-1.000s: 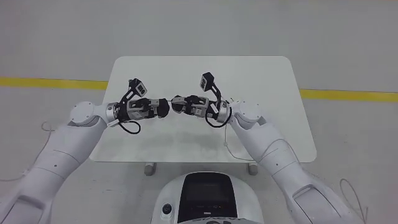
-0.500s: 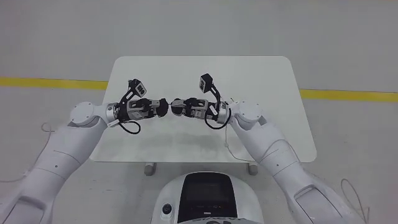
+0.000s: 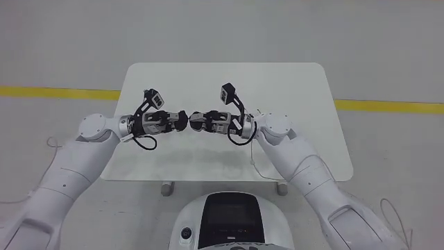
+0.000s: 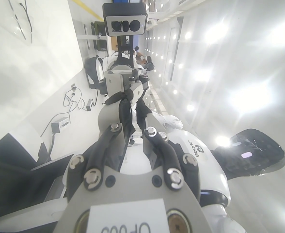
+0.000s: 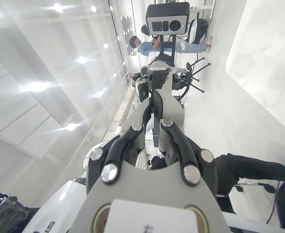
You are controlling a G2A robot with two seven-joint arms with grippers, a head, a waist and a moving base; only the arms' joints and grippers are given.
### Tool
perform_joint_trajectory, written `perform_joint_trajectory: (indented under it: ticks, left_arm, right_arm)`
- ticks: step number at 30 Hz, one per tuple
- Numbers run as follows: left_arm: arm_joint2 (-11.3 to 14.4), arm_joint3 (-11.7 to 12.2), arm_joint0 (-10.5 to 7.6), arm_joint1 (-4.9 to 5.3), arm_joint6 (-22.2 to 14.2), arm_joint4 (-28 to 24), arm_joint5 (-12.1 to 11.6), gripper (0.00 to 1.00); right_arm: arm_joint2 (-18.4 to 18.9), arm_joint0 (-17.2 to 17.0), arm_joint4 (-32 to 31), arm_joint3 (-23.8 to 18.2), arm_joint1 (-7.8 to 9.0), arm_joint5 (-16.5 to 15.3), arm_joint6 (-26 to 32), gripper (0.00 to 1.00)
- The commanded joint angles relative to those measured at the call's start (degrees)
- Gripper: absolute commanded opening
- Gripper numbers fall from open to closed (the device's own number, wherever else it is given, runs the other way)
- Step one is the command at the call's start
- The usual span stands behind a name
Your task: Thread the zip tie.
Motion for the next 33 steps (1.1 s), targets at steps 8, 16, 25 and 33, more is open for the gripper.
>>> perform_joint_trajectory:
  ticks: [8, 16, 25, 33]
  left_arm:
    - [-0.4, 0.2, 0.07, -0.33, -0.3, 0.6, 0.4, 0.08]
    - [-0.7, 0.4, 0.12, -0.66, -0.7, 1.0, 0.7, 0.00]
    - [-1.1, 1.0, 0.13, -0.99, -1.4, 0.9, 0.8, 0.00]
    - [-1.2, 1.0, 0.09, -1.32, -2.5, 1.1, 0.6, 0.00]
  right_arm:
    - [-0.4, 0.3, 0.6, 0.4, 0.11, -0.3, 0.4, 0.00]
    - [-0.7, 0.6, 1.1, 1.0, 0.20, -0.1, 0.3, 0.00]
    - [1.5, -0.2, 3.4, 1.5, 0.81, -1.1, -0.4, 1.00]
    - [3.1, -1.3, 4.7, 0.9, 1.45, -0.9, 0.3, 1.00]
